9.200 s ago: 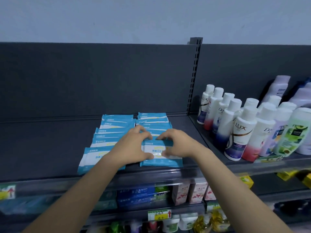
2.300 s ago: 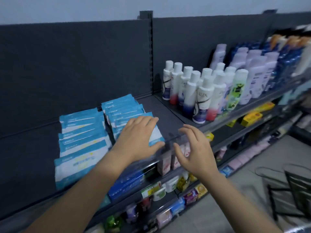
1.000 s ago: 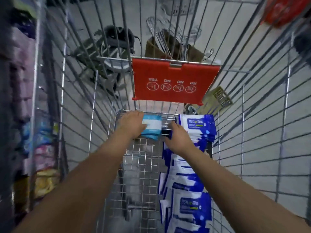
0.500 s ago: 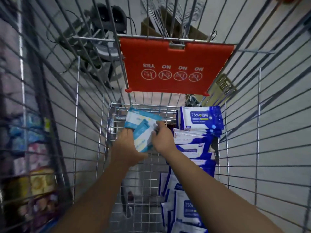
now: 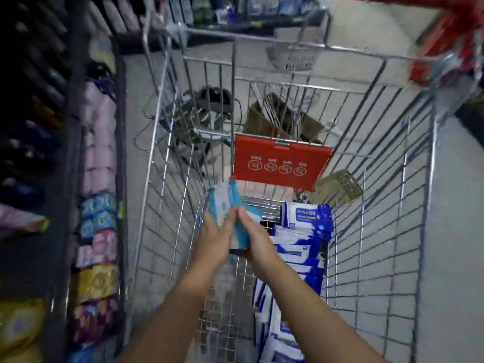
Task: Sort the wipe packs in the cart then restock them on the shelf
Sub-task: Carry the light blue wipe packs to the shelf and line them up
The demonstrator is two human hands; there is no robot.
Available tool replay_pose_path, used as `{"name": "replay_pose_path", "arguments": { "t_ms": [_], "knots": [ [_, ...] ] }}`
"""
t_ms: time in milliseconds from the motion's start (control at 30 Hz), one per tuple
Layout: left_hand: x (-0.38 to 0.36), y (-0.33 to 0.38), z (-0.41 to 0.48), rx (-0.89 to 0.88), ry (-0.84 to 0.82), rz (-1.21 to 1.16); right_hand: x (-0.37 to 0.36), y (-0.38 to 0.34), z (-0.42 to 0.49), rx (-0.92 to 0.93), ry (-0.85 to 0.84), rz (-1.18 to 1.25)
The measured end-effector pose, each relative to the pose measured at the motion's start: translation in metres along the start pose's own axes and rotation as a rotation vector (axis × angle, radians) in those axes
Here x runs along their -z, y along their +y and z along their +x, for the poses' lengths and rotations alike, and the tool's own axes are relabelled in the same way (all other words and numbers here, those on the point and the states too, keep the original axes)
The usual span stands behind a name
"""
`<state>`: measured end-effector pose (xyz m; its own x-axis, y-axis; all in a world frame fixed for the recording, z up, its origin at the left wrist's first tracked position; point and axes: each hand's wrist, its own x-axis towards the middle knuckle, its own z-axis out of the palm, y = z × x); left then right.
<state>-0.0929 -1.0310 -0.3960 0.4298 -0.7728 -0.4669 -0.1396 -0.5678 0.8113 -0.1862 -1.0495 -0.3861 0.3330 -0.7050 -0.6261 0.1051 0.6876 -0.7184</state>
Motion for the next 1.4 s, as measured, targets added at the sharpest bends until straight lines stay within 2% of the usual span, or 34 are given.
{"name": "replay_pose_path", "arguments": {
  "t_ms": [67,233,333,433,533,633,867,1067,1133,1233,1300,1400],
  "knots": [
    [0.019,0.016,-0.020,-0.056,0.034,0.124,-0.010,-0.018,-0.028,0.065,-0.035,0.012],
    [0.112,0.062,-0.091,-0.367,0.062,-0.023,-0.039,-0.052,-0.119,0.162,-0.210,-0.104],
    [0.192,0.091,-0.159,-0.601,0.020,0.205,-0.071,-0.062,-0.187,0.223,-0.317,-0.262],
    [0.266,0.103,-0.243,-0.666,0.014,0.452,-0.119,-0.062,-0.251,0.254,-0.434,-0.421],
    [0.334,0.090,-0.326,-0.643,0.152,0.595,-0.180,-0.047,-0.309,0.276,-0.596,-0.507],
    [0.398,0.062,-0.404,-0.599,0.280,0.591,-0.244,-0.022,-0.364,0.308,-0.754,-0.544],
    [0.492,-0.021,-0.550,-0.254,0.447,0.557,-0.354,0.045,-0.457,0.301,-1.012,-0.733],
    [0.523,-0.065,-0.632,-0.056,0.605,0.498,-0.419,0.062,-0.482,0.294,-1.196,-0.856],
    [0.528,-0.076,-0.656,-0.032,0.671,0.402,-0.441,0.061,-0.486,0.336,-1.259,-0.906],
    [0.532,-0.098,-0.692,-0.010,0.868,0.174,-0.471,0.063,-0.493,0.389,-1.400,-0.964],
    [0.529,-0.114,-0.712,0.081,0.975,0.130,-0.489,0.067,-0.498,0.441,-1.472,-0.987],
    [0.513,-0.136,-0.729,0.196,1.006,0.114,-0.511,0.074,-0.505,0.458,-1.557,-0.946]
  ]
}}
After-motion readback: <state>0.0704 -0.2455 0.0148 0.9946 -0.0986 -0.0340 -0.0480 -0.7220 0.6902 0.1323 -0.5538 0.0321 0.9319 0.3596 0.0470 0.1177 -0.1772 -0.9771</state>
